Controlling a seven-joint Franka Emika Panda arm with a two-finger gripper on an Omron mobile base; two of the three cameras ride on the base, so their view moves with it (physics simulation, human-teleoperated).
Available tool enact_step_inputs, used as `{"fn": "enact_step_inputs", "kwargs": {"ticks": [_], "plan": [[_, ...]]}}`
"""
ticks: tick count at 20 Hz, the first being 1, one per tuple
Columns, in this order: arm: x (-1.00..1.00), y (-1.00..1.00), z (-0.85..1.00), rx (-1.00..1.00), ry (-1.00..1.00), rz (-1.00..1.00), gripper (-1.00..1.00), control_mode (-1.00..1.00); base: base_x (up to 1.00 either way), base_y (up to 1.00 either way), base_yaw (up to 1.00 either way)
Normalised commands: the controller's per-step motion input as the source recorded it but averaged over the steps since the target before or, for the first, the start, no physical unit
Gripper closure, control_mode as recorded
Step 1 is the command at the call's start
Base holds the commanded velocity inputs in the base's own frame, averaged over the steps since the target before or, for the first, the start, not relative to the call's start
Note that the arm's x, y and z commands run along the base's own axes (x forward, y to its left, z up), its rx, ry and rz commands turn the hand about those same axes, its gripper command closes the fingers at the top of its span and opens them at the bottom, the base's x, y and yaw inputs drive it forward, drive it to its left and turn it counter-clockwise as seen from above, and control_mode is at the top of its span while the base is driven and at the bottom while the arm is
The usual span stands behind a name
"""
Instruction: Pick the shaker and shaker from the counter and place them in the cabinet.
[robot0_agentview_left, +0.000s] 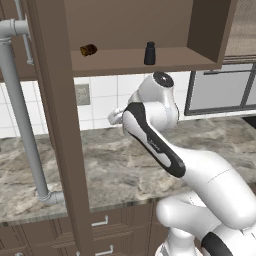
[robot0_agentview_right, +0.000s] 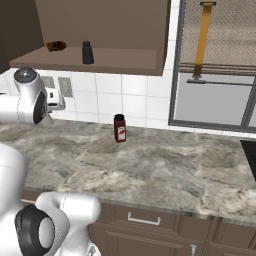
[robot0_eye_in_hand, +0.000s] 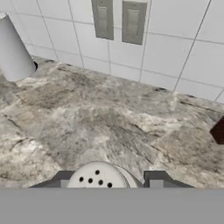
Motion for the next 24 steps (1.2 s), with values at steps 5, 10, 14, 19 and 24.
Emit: {"fn": "enact_step_inputs", "kwargs": {"ticks": [5,10,14,19,24], "plan": [[0.0,0.0,0.64,0.0,-0.16,-0.06,1.0,-1.0,0.0,0.0,0.0],[0.0,-0.06,0.68,0.0,-0.2,-0.06,1.0,-1.0,0.0,0.0,0.0],[0.0,-0.19,0.67,0.0,-0.22,-0.05,1.0,-1.0,0.0,0.0,0.0],[0.0,-0.28,0.65,0.0,-0.2,-0.02,1.0,-1.0,0.0,0.0,0.0],[0.0,-0.2,0.63,0.0,-0.17,-0.01,1.0,-1.0,0.0,0.0,0.0]]}}
